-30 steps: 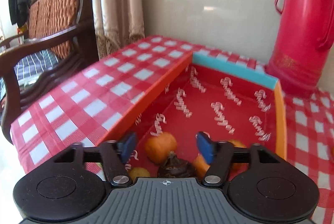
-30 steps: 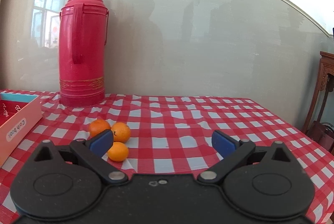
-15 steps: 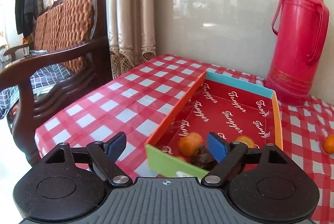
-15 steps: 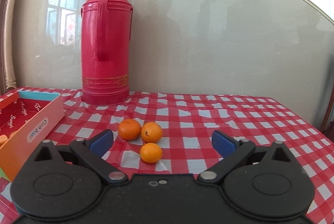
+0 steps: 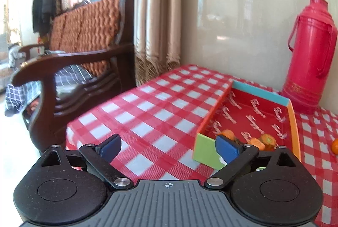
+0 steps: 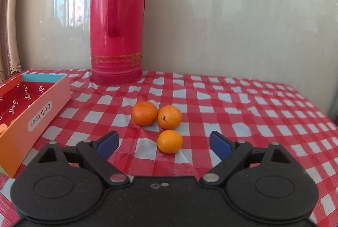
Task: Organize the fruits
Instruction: 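Carry the orange piece into the box and release it with the left gripper, then grasp a mandarin orange with the right gripper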
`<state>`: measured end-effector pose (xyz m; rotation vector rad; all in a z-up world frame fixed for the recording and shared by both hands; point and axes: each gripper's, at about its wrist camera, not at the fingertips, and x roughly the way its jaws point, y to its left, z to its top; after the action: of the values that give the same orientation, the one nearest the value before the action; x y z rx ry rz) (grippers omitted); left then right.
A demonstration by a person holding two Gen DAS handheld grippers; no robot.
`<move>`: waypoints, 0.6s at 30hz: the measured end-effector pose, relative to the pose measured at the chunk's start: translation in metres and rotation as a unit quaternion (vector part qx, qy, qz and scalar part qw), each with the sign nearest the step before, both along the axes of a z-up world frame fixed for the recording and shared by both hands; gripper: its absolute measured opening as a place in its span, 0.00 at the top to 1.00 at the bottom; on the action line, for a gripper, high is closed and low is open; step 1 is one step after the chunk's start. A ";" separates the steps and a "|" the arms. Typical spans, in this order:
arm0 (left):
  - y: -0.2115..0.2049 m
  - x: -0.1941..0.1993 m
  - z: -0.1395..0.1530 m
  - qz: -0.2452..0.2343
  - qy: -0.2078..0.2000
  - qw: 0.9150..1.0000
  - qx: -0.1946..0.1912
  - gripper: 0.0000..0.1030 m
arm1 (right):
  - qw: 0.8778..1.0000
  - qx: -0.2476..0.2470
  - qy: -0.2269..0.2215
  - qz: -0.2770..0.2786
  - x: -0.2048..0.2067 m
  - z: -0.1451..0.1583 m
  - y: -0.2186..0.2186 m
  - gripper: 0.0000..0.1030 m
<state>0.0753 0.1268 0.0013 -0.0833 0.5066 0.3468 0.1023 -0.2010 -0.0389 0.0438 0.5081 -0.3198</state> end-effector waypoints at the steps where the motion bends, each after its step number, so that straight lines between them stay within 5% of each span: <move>1: 0.001 -0.001 0.000 0.002 -0.005 1.000 0.004 0.07 | 1.000 0.014 0.005 0.002 0.003 0.000 -0.003 0.24; 11: 0.029 -0.005 -0.004 0.029 -0.002 0.999 -0.020 0.06 | 0.996 0.078 0.038 -0.013 0.029 -0.001 -0.027 0.36; 15: 0.036 -0.007 -0.007 0.037 -0.001 0.999 -0.015 0.06 | 0.993 0.101 0.056 -0.022 0.036 -0.008 -0.035 0.64; 18: 0.042 -0.009 -0.008 0.043 -0.004 0.999 -0.013 0.05 | 0.992 0.104 0.066 -0.021 0.040 -0.014 -0.035 0.72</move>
<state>0.0667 0.1687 -0.0065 -0.1308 0.5013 0.4235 0.1423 -0.2356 -0.0528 0.2370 0.6712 -0.3112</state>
